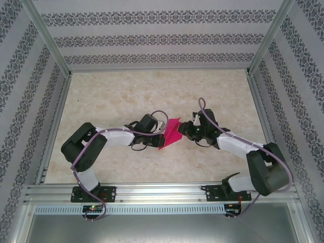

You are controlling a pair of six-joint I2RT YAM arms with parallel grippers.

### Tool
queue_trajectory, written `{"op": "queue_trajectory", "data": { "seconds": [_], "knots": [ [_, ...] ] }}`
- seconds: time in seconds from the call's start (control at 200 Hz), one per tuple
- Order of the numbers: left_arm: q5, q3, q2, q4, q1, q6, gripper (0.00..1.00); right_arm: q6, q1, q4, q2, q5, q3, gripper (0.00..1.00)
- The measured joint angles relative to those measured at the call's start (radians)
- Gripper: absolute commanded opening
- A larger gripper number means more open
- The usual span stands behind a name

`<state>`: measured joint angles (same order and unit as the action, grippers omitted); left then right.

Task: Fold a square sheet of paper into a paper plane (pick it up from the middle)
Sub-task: Fourth fold the wing at the center of the table.

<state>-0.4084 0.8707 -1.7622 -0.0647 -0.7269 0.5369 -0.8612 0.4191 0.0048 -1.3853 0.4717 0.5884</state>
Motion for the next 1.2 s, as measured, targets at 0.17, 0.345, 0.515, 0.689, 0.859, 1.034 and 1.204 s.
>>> {"op": "queue_trajectory", "data": {
  "seconds": [0.17, 0.345, 0.515, 0.689, 0.859, 1.034, 1.204],
  "knots": [
    [-0.058, 0.003, -0.003, 0.011, 0.009, 0.026, 0.09, 0.0, 0.023, 0.017, -0.058, 0.005, 0.024, 0.22],
    [-0.106, 0.011, -0.023, 0.026, 0.024, 0.055, 0.09, -0.001, 0.042, 0.053, -0.119, 0.024, 0.07, 0.17],
    [-0.162, 0.011, -0.048, 0.058, 0.047, 0.079, 0.1, -0.005, 0.06, 0.096, -0.19, 0.05, 0.107, 0.17],
    [-0.2, 0.011, -0.067, 0.078, 0.066, 0.098, 0.1, -0.016, 0.066, 0.132, -0.263, 0.059, 0.138, 0.16],
    [-0.216, 0.011, -0.069, 0.087, 0.072, 0.1, 0.19, -0.028, 0.066, 0.139, -0.294, 0.054, 0.152, 0.16],
    [-0.21, 0.011, -0.069, 0.087, 0.074, 0.095, 0.28, -0.028, 0.066, 0.138, -0.295, 0.042, 0.152, 0.16],
    [-0.207, 0.011, -0.069, 0.086, 0.074, 0.074, 0.3, -0.028, 0.065, 0.137, -0.295, 0.027, 0.152, 0.17]
  ]
}}
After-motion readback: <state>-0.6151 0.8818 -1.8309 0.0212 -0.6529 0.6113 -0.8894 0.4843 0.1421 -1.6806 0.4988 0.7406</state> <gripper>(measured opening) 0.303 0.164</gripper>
